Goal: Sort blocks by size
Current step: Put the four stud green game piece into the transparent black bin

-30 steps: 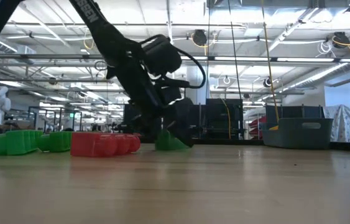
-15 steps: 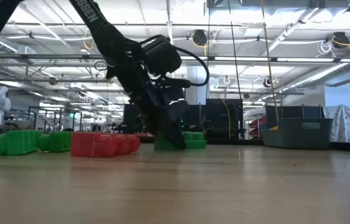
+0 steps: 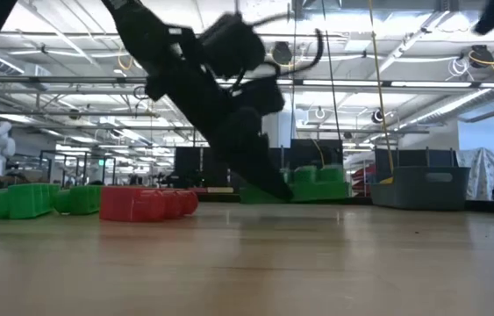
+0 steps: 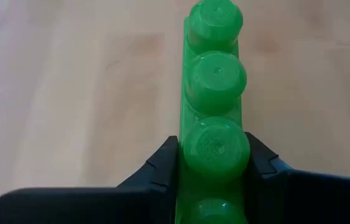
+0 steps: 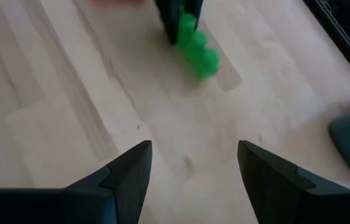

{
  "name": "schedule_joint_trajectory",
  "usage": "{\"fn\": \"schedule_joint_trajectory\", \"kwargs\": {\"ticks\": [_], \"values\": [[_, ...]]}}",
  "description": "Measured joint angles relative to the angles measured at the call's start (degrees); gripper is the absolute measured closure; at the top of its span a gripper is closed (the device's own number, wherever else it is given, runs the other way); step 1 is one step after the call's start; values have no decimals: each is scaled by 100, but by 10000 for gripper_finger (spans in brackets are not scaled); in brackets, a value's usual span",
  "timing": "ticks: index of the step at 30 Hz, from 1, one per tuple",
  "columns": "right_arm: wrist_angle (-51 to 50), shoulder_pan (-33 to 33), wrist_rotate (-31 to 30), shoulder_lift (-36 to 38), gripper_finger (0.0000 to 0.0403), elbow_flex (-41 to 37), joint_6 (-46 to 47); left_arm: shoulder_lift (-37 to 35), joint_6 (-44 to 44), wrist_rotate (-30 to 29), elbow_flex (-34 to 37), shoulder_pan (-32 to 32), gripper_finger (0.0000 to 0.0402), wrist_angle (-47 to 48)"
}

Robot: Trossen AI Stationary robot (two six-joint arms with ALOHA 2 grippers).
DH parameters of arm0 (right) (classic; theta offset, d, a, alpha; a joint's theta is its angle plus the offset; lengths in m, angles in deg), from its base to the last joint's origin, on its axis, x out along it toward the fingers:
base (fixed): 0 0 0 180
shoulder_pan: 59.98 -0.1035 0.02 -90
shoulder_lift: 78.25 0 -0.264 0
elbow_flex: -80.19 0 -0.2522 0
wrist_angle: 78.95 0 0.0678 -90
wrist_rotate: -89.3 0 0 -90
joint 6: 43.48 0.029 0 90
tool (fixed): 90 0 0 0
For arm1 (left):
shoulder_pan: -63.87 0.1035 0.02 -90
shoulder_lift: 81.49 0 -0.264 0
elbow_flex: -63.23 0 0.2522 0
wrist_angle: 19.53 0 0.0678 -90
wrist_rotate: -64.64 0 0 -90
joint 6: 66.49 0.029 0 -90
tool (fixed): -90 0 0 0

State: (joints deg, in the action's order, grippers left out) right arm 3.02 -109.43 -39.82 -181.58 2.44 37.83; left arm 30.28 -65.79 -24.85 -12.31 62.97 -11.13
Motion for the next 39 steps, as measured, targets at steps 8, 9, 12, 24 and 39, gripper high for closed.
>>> {"fn": "schedule_joint_trajectory", "kwargs": {"ticks": [8,9,12,24,39], "values": [[1366,814,246,0,177,0,-2244,0,750,-2,-443,-737,328,1],[1550,907,312,0,177,0,-2523,0,790,-3,-503,-811,328,14],[1929,1126,498,0,177,0,-3206,-10,930,-5,-665,-1004,328,45],[2443,1403,1243,-56,174,1,-3973,-11,1020,-395,-1039,-1388,328,210],[2295,1564,1537,-323,172,1,-3763,-11,1040,-576,-1149,-1603,323,146]]}}
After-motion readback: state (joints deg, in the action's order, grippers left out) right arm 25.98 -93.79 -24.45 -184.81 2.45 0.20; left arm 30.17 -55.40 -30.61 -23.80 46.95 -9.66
